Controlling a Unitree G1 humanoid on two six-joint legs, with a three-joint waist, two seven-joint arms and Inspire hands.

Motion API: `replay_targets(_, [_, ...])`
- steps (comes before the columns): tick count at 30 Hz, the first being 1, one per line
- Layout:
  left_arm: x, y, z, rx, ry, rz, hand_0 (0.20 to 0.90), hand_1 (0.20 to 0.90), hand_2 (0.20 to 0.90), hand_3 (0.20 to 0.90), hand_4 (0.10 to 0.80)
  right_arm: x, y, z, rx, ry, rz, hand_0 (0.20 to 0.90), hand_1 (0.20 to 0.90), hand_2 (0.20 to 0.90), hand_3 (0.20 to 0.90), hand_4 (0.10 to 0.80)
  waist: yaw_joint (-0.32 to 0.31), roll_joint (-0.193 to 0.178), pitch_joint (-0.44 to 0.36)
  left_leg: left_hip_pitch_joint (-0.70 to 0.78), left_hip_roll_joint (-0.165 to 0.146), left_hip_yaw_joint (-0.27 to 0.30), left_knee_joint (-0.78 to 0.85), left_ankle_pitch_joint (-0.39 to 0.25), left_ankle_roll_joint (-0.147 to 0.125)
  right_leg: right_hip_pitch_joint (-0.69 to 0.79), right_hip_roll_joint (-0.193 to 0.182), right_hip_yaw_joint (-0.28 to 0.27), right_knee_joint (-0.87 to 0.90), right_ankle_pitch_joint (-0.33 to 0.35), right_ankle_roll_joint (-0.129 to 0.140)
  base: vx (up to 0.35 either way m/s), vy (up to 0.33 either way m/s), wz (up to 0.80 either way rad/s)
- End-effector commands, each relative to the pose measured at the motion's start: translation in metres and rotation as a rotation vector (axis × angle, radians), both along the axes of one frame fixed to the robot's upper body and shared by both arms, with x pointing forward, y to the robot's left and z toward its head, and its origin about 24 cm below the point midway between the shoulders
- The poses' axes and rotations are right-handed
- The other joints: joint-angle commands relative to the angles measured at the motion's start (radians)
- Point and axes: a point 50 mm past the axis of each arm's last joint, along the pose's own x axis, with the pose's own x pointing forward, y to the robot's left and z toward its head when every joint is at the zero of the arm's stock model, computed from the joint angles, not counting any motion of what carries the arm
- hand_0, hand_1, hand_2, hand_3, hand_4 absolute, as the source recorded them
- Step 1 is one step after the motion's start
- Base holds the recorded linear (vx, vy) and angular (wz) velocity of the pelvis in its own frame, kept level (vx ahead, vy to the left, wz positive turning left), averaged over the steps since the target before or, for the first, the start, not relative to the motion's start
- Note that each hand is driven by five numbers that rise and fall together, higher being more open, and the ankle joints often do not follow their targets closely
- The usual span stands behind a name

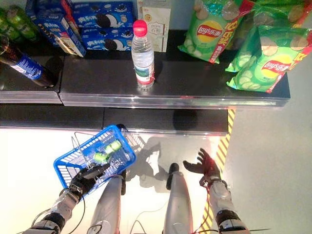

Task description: Pick up the drink and place into the basket.

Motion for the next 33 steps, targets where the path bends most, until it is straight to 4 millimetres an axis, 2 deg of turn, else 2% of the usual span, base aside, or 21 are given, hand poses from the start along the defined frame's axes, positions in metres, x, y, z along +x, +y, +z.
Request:
replay_targets(1, [-0.027, 0.016, -0.004, 0.052, -0.008, -0.023, 0.3, 0.3, 0.3, 0.2, 0.1, -0.003, 0.003, 0.025, -0.14, -0.145, 0.082, 0.9, 0.9, 0.9, 0.9, 0.8, 0.009, -0.031, -0.068, 0.02, 0.0, -0.003, 0.003, -0.003, 0.063, 0.062, -0.052, 0.039, -0.082, 0.071, 0.054, -0.001, -0.012, 0.08])
replay_targets(2, [-0.028, 0.016, -0.004, 0.052, -0.008, -0.023, 0.3, 0.3, 0.3, 0.2, 0.1, -0.002, 0.005, 0.028, -0.146, -0.16, 0.096, 0.9, 0.9, 0.9, 0.9, 0.8, 0.008, -0.031, -0.067, 0.02, 0.0, -0.003, 0.003, -0.003, 0.063, 0.062, -0.053, 0.038, -0.083, 0.071, 0.054, 0.002, -0.009, 0.06])
replay_targets(6, [-0.034, 0.014, -0.005, 0.048, -0.009, -0.015, 0.3, 0.3, 0.3, 0.2, 0.1, 0.003, 0.031, 0.061, -0.29, -0.321, 0.256, 0.9, 0.9, 0.9, 0.9, 0.8, -0.002, -0.034, -0.067, 0.029, 0.002, -0.003, -0.006, 0.006, 0.063, 0.067, -0.052, 0.036, -0.08, 0.068, 0.053, 0.0, 0.0, 0.0])
replay_targets(7, [-0.034, 0.014, -0.005, 0.047, -0.009, -0.013, 0.3, 0.3, 0.3, 0.2, 0.1, 0.004, 0.033, 0.063, -0.298, -0.33, 0.264, 0.9, 0.9, 0.9, 0.9, 0.8, -0.002, -0.034, -0.067, 0.03, 0.002, -0.003, -0.007, 0.006, 0.063, 0.067, -0.051, 0.037, -0.08, 0.068, 0.053, 0.003, 0.014, 0.04])
replay_targets(10, [-0.039, 0.014, -0.007, 0.044, -0.004, -0.008, 0.3, 0.3, 0.3, 0.2, 0.1, 0.004, 0.046, 0.088, -0.377, -0.446, 0.39, 0.9, 0.9, 0.9, 0.9, 0.8, -0.006, -0.035, -0.063, 0.041, 0.003, -0.003, -0.017, 0.012, 0.061, 0.077, -0.05, 0.035, -0.084, 0.065, 0.054, 0.005, 0.015, 0.04])
replay_targets(20, [-0.047, 0.015, -0.011, 0.036, -0.002, -0.01, 0.3, 0.3, 0.3, 0.2, 0.1, -0.002, 0.064, 0.127, -0.502, -0.609, 0.597, 0.9, 0.9, 0.9, 0.9, 0.8, -0.016, -0.032, -0.052, 0.066, 0.007, -0.004, -0.04, 0.028, 0.054, 0.101, -0.057, 0.035, -0.102, 0.068, 0.059, 0.004, 0.005, 0.01])
replay_targets(21, [-0.047, 0.015, -0.011, 0.033, -0.006, -0.011, 0.3, 0.3, 0.3, 0.2, 0.1, -0.003, 0.067, 0.139, -0.499, -0.662, 0.613, 0.9, 0.9, 0.9, 0.9, 0.8, -0.018, -0.031, -0.049, 0.069, 0.008, -0.004, -0.046, 0.032, 0.052, 0.104, -0.058, 0.035, -0.106, 0.069, 0.06, 0.0, 0.0, 0.0])
replay_targets(23, [-0.047, 0.014, -0.011, 0.032, -0.006, -0.012, 0.3, 0.3, 0.3, 0.2, 0.1, -0.004, 0.069, 0.144, -0.493, -0.693, 0.62, 0.9, 0.9, 0.9, 0.9, 0.8, -0.018, -0.03, -0.047, 0.073, 0.009, -0.004, -0.05, 0.033, 0.052, 0.106, -0.057, 0.036, -0.108, 0.07, 0.061, 0.0, 0.0, 0.0])
replay_targets(27, [-0.05, 0.01, -0.015, 0.023, -0.001, -0.017, 0.3, 0.3, 0.3, 0.2, 0.1, -0.008, 0.075, 0.172, -0.426, -0.829, 0.622, 0.9, 0.9, 0.9, 0.9, 0.8, -0.022, -0.028, -0.039, 0.091, 0.013, -0.002, -0.062, 0.036, 0.049, 0.12, -0.06, 0.04, -0.117, 0.069, 0.064, 0.007, 0.025, 0.0])
replay_targets(33, [-0.053, 0.009, -0.017, 0.021, 0.011, -0.023, 0.3, 0.3, 0.3, 0.2, 0.1, -0.009, 0.075, 0.198, -0.321, -0.956, 0.587, 0.9, 0.9, 0.9, 0.9, 0.8, -0.019, -0.026, -0.034, 0.103, 0.016, -0.002, -0.067, 0.038, 0.046, 0.134, -0.067, 0.036, -0.122, 0.071, 0.067, 0.0, 0.0, 0.0])
